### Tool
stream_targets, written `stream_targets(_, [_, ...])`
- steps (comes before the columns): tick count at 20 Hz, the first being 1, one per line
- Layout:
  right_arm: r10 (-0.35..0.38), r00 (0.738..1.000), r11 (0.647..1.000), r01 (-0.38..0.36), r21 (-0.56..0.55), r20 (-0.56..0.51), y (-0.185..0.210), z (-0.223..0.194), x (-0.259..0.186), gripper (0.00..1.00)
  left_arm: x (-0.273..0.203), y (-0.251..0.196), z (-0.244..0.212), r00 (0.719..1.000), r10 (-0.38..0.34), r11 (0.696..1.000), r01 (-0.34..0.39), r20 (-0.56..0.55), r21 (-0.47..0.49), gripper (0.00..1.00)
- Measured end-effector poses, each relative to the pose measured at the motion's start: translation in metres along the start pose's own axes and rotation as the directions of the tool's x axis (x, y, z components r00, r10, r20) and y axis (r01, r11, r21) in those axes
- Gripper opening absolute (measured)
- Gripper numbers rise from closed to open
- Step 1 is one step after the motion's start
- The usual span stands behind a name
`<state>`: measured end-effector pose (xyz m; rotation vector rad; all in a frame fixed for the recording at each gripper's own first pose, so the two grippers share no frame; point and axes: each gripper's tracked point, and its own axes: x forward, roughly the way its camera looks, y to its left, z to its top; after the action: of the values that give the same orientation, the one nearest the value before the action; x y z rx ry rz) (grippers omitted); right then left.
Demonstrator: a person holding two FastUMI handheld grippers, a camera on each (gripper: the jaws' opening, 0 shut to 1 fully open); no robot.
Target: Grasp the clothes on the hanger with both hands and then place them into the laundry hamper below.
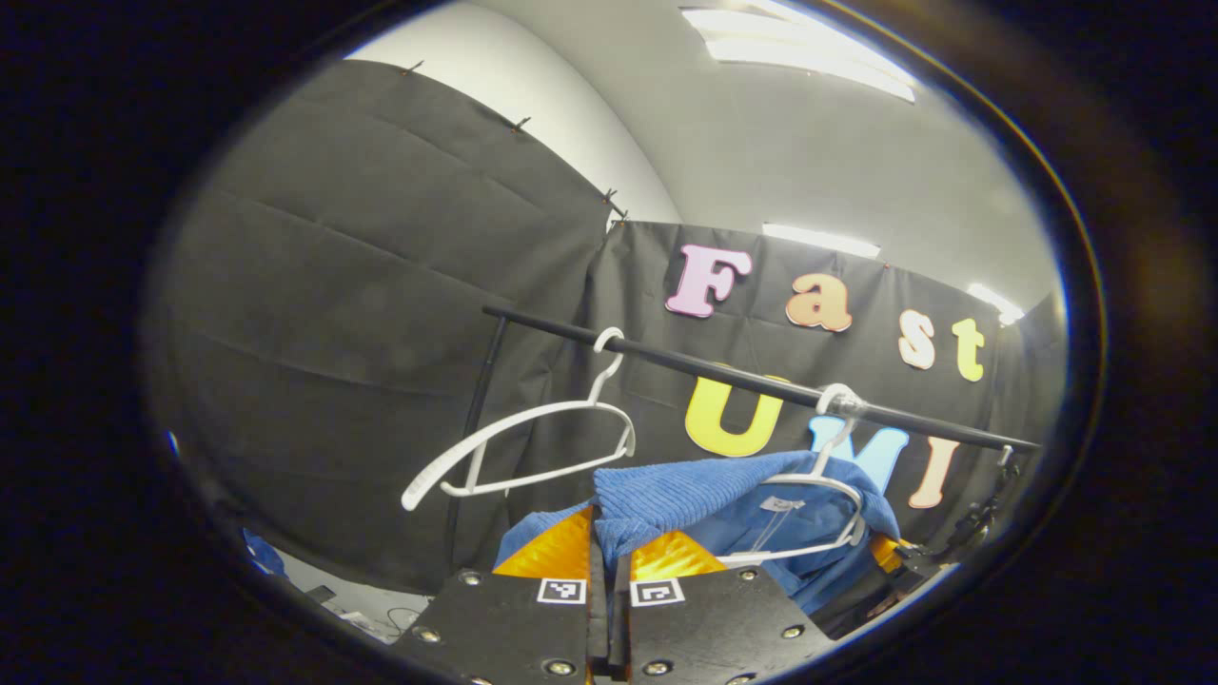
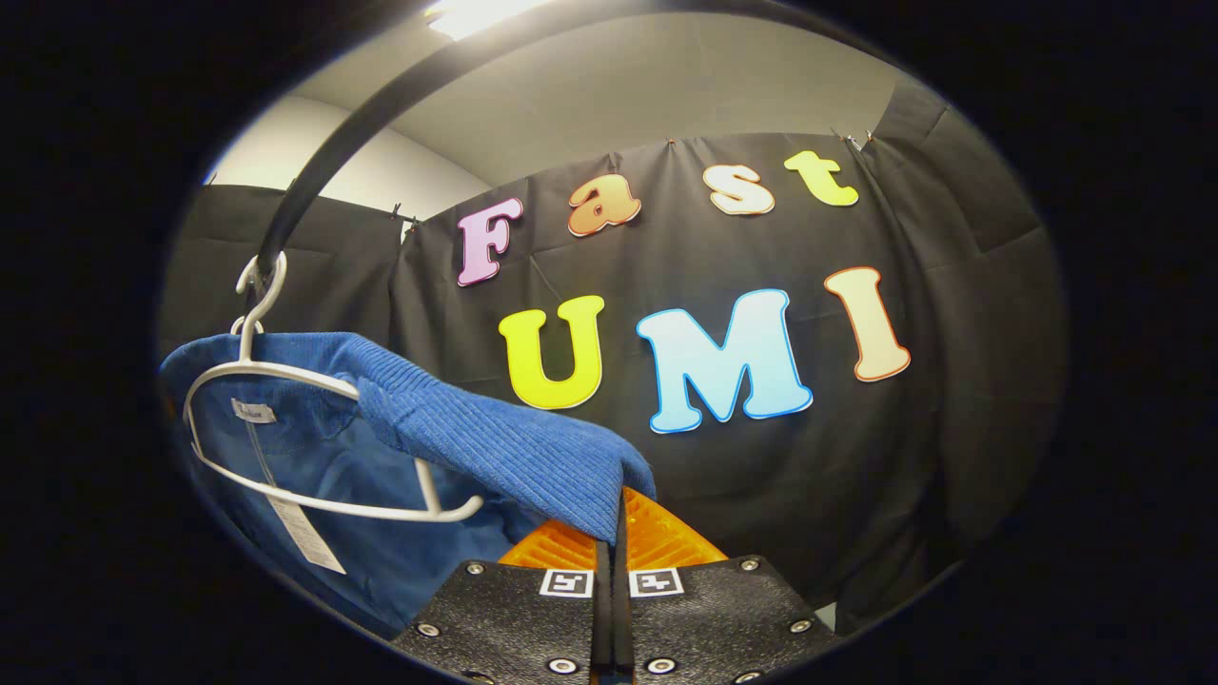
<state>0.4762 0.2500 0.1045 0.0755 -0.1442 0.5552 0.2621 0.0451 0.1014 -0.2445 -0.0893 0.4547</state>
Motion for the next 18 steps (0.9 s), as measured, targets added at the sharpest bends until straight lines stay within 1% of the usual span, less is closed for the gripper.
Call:
stream_targets(2, [-0.003,1.000,1.000,0.002,0.012,0.018,0.000,0.004,0.005,0.00,0.006,0.006,0.003,1.000,0.014,0.999,-0.013,-0.008,0.039,0.02])
stream_targets(5, [-0.030,0.998,0.999,0.030,-0.011,0.062,-0.002,0.012,0.004,0.00,0.009,0.008,0.015,1.000,0.000,0.999,0.000,0.004,0.046,0.02])
stream_targets(9, [-0.026,0.995,0.999,0.028,-0.021,0.096,0.002,0.018,0.001,0.00,0.019,0.014,0.026,1.000,0.001,0.997,-0.001,-0.004,0.083,0.01])
stream_targets(10, [-0.026,0.996,0.999,0.027,-0.018,0.089,0.003,0.016,0.000,0.00,0.022,0.015,0.026,1.000,-0.003,0.996,0.004,-0.009,0.093,0.01])
stream_targets(13, [-0.016,0.995,1.000,0.015,0.003,0.094,0.004,0.014,0.003,0.00,0.028,0.020,0.029,1.000,-0.004,0.992,0.007,-0.021,0.128,0.02])
stream_targets(16, [0.019,0.996,1.000,-0.020,0.018,0.087,0.009,0.009,0.002,0.00,0.030,0.022,0.043,0.999,-0.028,0.982,0.031,-0.017,0.187,0.01])
stream_targets(18, [0.032,0.996,0.999,-0.035,0.038,0.080,0.016,0.004,-0.006,0.00,0.032,0.022,0.050,0.999,-0.034,0.980,0.035,-0.009,0.195,0.02])
